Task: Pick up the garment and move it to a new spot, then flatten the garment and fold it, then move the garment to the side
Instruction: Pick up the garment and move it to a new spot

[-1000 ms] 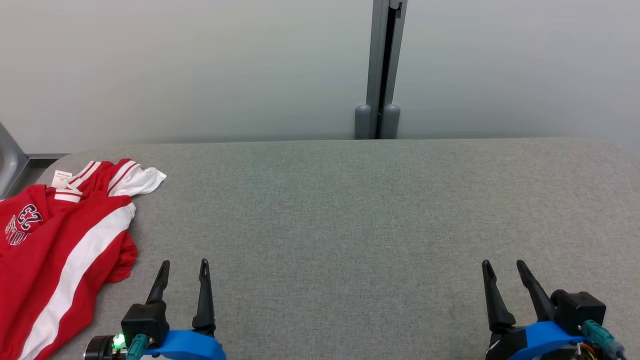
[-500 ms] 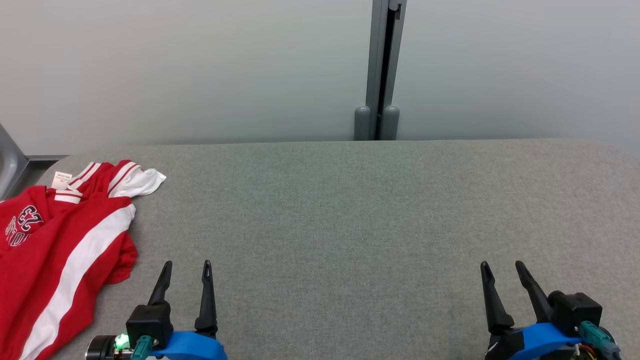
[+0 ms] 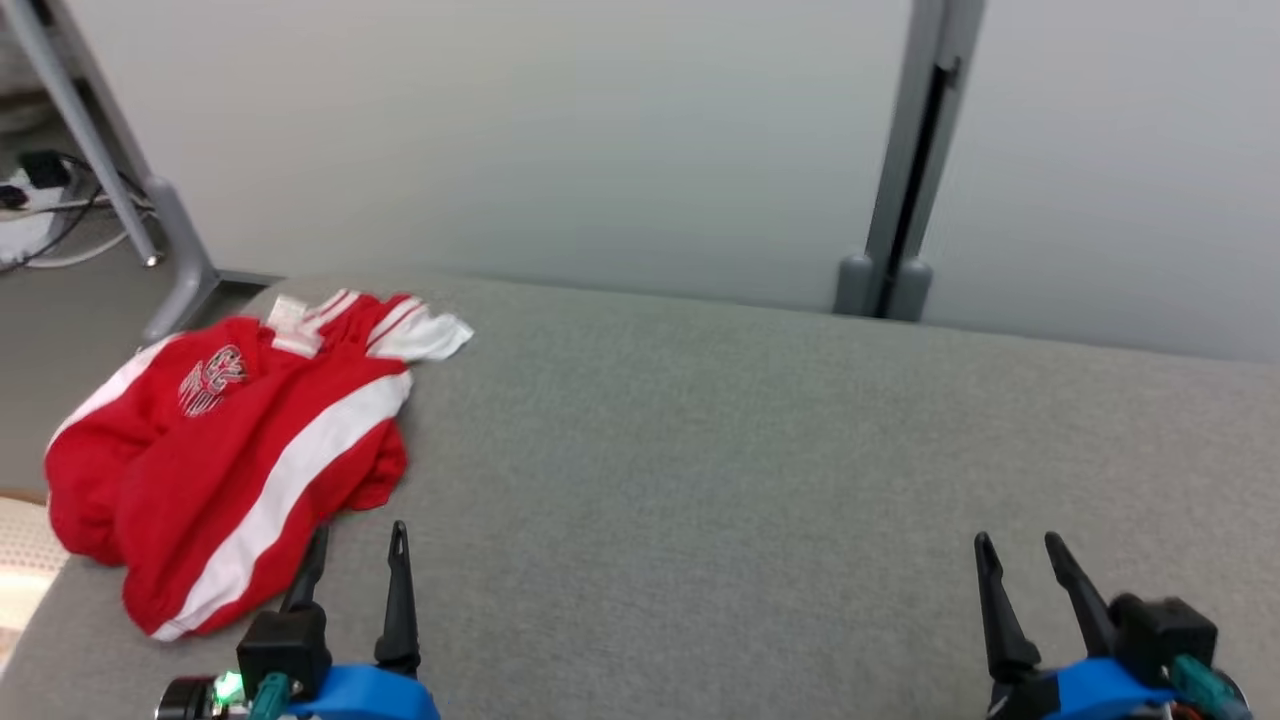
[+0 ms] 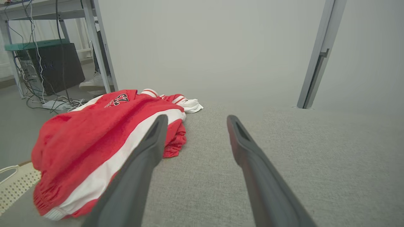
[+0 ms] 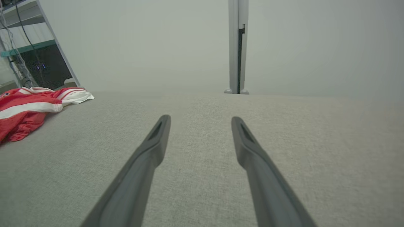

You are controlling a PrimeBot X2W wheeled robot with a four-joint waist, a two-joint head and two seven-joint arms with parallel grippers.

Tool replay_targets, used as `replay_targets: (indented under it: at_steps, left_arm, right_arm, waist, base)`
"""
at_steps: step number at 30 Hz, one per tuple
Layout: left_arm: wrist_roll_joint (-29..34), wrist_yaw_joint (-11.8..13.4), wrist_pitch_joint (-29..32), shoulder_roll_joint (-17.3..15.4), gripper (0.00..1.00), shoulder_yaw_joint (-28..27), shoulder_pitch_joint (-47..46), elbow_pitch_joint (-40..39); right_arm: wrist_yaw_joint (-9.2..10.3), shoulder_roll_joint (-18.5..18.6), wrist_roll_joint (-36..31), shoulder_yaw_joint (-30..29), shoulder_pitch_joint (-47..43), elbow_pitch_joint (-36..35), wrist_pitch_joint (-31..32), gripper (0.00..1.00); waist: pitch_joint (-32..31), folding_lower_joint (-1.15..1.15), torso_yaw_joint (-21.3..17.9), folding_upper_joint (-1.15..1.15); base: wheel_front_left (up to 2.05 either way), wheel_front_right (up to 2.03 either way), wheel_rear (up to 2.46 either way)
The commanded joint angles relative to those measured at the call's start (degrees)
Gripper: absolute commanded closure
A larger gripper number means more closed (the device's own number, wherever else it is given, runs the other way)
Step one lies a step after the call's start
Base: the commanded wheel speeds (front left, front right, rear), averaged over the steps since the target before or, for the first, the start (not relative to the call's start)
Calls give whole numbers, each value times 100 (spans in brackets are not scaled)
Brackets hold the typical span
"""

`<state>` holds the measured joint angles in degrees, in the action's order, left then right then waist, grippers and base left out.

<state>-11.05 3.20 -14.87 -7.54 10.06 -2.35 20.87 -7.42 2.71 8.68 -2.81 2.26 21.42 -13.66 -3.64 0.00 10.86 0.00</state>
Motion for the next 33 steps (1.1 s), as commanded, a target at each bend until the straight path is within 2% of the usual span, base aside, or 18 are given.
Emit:
replay_targets:
  at_steps: [1, 8, 16, 27, 33]
  left_arm:
    - [-18, 41, 3, -61, 0, -31, 51, -29]
    - [-54, 79, 51, -160, 0, -81, 94, -138]
    - [-120, 137, 94, -236, 0, -107, 200, -262]
    - [-184, 215, 91, -244, 0, -99, 284, -359]
    - [-397, 143, 283, -212, 0, -159, 121, -537]
  right_arm:
    - [-13, 31, -27, 32, -21, -28, 0, 0]
    - [-12, 31, -45, -10, -16, -17, -36, 0]
    - [-8, 33, 4, 53, 28, 13, -67, 0]
    - [-8, 32, 48, 141, 118, 96, -99, 0]
    - [-8, 32, 65, 118, 72, 104, -114, 0]
  waist:
    - [138, 0, 273, 0]
    - [154, 0, 1156, 0]
    - [146, 0, 1783, 0]
    - [206, 0, 1839, 0]
    - [238, 0, 1769, 0]
  base:
    - [0, 0, 0]
    - [0, 0, 0]
    - [0, 0, 0]
    - [0, 0, 0]
    - [0, 0, 0]
